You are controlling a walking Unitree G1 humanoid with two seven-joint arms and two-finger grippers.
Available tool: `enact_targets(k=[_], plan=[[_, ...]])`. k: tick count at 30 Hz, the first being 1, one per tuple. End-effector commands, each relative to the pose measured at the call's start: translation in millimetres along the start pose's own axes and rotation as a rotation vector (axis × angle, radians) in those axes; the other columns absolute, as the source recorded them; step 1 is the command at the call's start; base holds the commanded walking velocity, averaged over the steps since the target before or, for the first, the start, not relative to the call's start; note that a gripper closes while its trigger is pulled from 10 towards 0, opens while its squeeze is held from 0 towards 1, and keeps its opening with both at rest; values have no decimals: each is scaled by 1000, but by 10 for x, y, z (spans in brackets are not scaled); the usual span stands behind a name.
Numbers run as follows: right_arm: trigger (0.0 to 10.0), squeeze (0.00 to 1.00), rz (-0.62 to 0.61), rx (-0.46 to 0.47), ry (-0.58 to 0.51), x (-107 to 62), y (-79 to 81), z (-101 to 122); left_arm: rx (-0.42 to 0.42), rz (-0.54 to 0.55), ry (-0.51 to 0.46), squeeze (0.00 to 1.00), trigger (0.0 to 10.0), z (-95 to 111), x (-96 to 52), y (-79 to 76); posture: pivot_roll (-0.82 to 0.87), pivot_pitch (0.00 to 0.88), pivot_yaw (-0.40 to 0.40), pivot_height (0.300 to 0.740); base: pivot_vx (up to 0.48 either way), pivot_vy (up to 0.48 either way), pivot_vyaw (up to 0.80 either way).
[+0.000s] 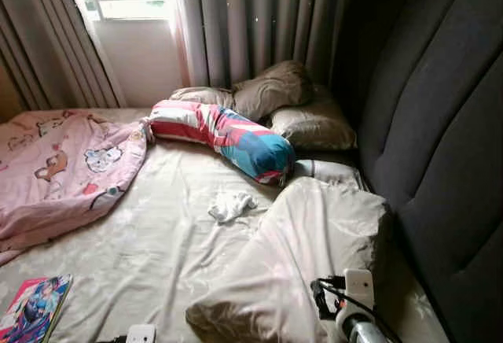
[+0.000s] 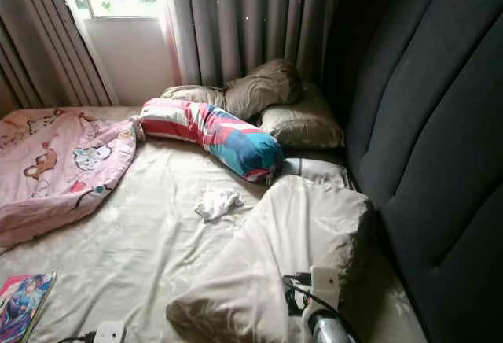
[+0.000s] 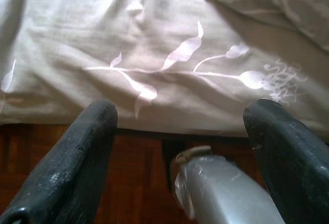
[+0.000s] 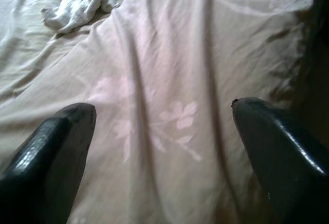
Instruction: Clean up the room
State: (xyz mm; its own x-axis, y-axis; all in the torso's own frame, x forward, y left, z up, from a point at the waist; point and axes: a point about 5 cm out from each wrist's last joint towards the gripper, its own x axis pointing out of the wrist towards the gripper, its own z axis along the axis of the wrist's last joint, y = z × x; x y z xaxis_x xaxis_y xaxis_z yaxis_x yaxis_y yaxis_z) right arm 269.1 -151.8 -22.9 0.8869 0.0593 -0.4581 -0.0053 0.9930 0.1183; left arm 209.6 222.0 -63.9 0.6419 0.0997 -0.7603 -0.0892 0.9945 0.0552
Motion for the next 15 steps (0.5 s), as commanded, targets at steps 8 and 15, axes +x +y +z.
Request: enact_targets(k=[8, 15], plan=[[10000, 0, -7, 9, -7, 33, -44, 79, 6, 16, -5, 0, 10000, 24, 7, -17, 26, 0, -16, 655, 0, 0, 0], [10000, 0, -27, 22, -36, 67, -127, 201, 3, 51, -111, 0, 10000, 170, 17, -58, 12, 0, -33, 655, 0, 0, 0]])
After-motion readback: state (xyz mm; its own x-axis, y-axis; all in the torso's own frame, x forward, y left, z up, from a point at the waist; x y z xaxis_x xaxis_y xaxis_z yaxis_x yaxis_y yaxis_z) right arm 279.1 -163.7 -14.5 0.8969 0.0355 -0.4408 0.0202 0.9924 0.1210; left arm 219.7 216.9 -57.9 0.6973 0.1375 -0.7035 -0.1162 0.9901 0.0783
